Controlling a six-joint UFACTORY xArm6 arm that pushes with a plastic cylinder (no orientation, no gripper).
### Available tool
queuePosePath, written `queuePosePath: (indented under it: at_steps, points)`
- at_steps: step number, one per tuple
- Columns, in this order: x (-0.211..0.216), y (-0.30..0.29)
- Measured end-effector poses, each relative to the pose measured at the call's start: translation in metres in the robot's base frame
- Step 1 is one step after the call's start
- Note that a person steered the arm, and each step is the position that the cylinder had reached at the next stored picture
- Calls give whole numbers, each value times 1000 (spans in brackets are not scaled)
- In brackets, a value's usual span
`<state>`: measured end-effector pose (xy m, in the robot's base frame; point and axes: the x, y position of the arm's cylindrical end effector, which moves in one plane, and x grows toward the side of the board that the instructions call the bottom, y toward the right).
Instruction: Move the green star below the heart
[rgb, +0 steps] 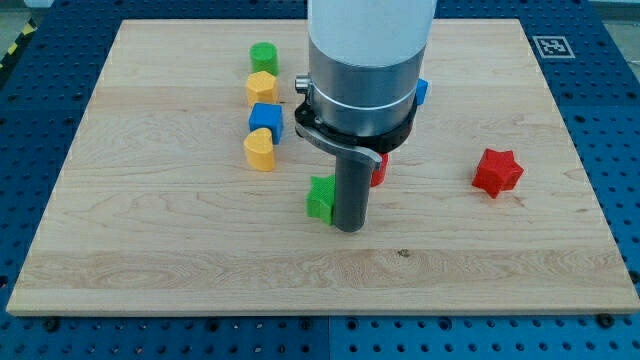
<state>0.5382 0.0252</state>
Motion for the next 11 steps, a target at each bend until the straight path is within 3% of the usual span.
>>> queuePosePath:
  at_steps: [2, 3, 8, 11]
  points:
    - [-12, 50]
    - [-13, 46]
    - [-33, -44]
    - [-33, -56]
